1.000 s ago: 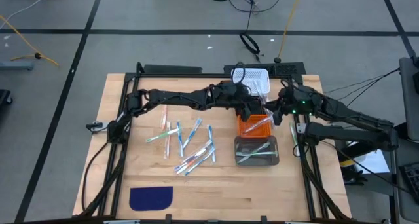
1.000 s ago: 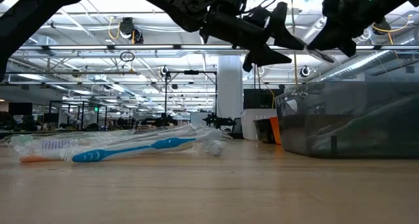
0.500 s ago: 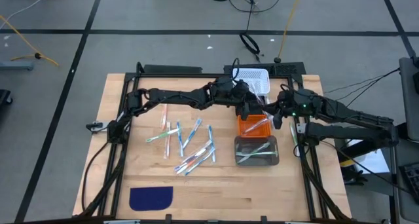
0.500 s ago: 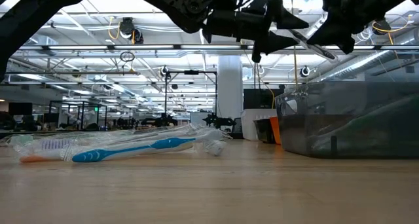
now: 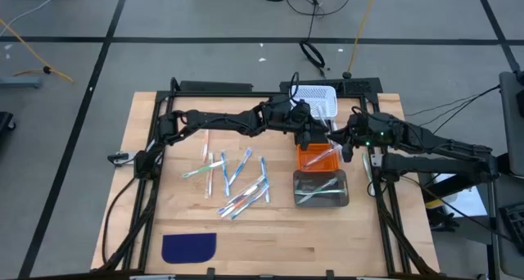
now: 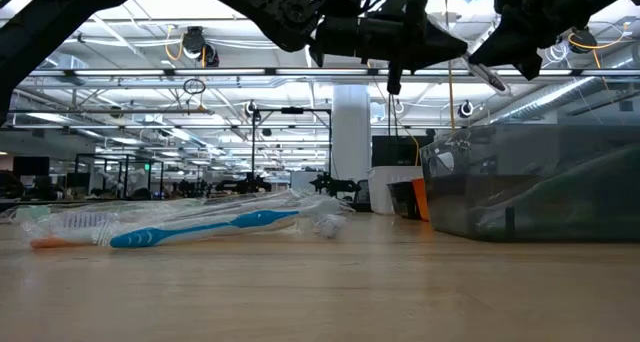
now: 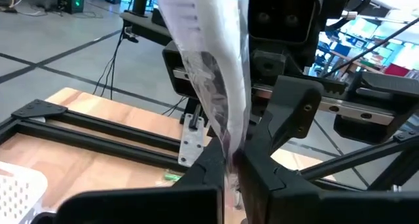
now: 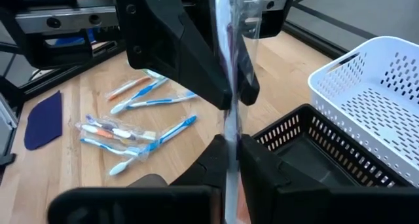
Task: Pick & Place Toothbrushes
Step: Put the purple toothbrush into the orange bin
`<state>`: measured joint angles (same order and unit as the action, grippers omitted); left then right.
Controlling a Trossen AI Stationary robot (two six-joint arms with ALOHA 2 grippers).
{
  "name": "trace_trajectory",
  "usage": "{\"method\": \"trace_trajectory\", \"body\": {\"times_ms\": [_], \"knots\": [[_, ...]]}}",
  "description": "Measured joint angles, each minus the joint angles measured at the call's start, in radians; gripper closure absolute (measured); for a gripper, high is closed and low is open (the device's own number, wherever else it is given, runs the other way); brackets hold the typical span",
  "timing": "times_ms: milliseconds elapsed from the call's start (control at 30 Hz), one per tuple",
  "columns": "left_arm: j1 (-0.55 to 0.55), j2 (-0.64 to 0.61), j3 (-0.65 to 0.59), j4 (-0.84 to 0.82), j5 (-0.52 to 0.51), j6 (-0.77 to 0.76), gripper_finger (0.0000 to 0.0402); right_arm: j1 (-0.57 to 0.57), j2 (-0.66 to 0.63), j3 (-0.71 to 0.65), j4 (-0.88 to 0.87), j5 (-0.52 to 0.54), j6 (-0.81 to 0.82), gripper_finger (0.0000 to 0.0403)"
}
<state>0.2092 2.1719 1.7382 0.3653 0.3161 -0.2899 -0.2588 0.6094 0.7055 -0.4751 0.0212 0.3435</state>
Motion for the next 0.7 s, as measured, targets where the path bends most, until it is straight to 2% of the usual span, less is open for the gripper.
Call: {"method": "trace_trajectory", "body": {"times_ms": [367,700], "knots": [[0.0,0.0,0.0,-0.02,0.032,-0.003,0.0398,0.0,-0.001,0.0,-0.01,-0.001,0.005,0.0341],[-0.007,-0.03,0.001,-0.199,0.095,0.028,0.04,-0.002,-0.029,0.0,-0.067,0.008,-0.007,0.0319]]}}
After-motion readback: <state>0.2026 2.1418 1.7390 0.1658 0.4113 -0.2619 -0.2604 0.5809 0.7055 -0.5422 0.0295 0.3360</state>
